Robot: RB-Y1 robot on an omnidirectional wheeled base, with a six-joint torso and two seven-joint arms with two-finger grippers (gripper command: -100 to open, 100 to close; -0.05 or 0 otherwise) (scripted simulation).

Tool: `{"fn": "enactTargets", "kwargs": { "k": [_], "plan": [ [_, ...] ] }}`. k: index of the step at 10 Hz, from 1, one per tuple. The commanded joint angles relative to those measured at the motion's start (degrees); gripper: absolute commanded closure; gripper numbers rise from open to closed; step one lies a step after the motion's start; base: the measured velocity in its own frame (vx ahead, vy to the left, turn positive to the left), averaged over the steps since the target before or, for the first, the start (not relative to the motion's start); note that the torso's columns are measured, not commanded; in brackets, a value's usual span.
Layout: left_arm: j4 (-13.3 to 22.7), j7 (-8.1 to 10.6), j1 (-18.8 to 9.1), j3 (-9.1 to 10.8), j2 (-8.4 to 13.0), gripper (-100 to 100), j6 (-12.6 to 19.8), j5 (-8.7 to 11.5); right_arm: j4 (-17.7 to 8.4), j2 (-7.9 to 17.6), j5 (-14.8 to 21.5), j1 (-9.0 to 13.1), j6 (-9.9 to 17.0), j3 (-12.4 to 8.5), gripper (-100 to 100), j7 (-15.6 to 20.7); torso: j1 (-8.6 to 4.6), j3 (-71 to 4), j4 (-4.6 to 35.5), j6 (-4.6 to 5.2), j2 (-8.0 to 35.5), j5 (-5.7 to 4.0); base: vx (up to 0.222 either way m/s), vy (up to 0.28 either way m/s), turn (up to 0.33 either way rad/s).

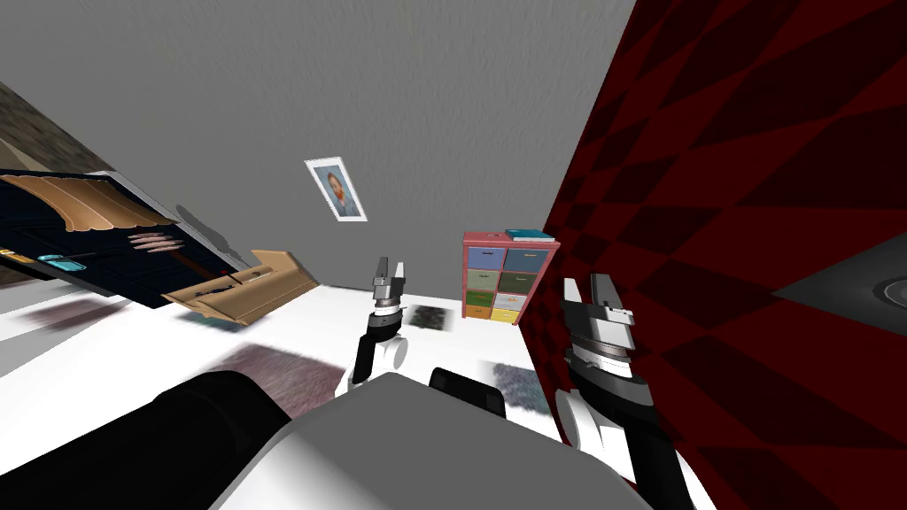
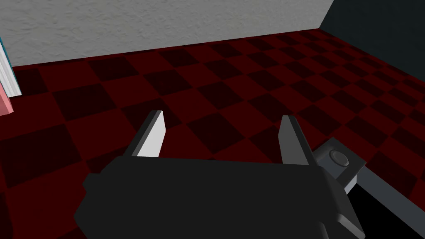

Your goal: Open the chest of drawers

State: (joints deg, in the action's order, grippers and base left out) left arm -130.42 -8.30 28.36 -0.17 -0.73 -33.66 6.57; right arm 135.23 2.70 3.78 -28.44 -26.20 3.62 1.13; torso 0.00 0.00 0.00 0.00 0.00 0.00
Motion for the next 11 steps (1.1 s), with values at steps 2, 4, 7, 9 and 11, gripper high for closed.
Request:
{"fn": "enactTargets", "kwargs": {
  "k": [2,4,7,9,11],
  "plan": [
    [0.00,0.00,0.00,0.00,0.00,0,0.00,0.00,0.00,0.00,0.00,0.00,0.00,0.00,0,0.00,0.00,-12.00,6.00,0.00,5.97,0.00,0.000,0.000,0.000],
    [-0.01,0.00,0.00,0.00,0.00,0,0.00,0.00,0.01,0.00,0.00,0.00,0.00,0.00,0,0.00,0.00,-28.50,14.24,0.00,14.22,0.00,0.000,0.000,0.000],
    [-0.01,0.00,0.00,0.00,0.00,0,0.00,0.00,0.02,0.00,0.00,0.00,0.00,0.00,0,0.00,0.00,-53.81,26.91,0.00,26.93,0.00,0.000,0.000,0.000],
    [-0.02,0.00,0.00,0.00,0.00,0,-0.01,0.00,0.02,0.00,0.00,0.00,-0.01,0.00,0,0.00,0.00,-70.73,35.37,0.00,35.39,0.00,0.000,0.000,0.000],
    [0.00,0.00,0.01,0.00,0.00,0,0.00,0.00,-1.44,2.66,1.21,0.29,-1.09,-1.02,-100,3.43,0.03,-83.18,41.47,0.00,41.46,0.01,0.045,0.019,0.006]
  ]
}}
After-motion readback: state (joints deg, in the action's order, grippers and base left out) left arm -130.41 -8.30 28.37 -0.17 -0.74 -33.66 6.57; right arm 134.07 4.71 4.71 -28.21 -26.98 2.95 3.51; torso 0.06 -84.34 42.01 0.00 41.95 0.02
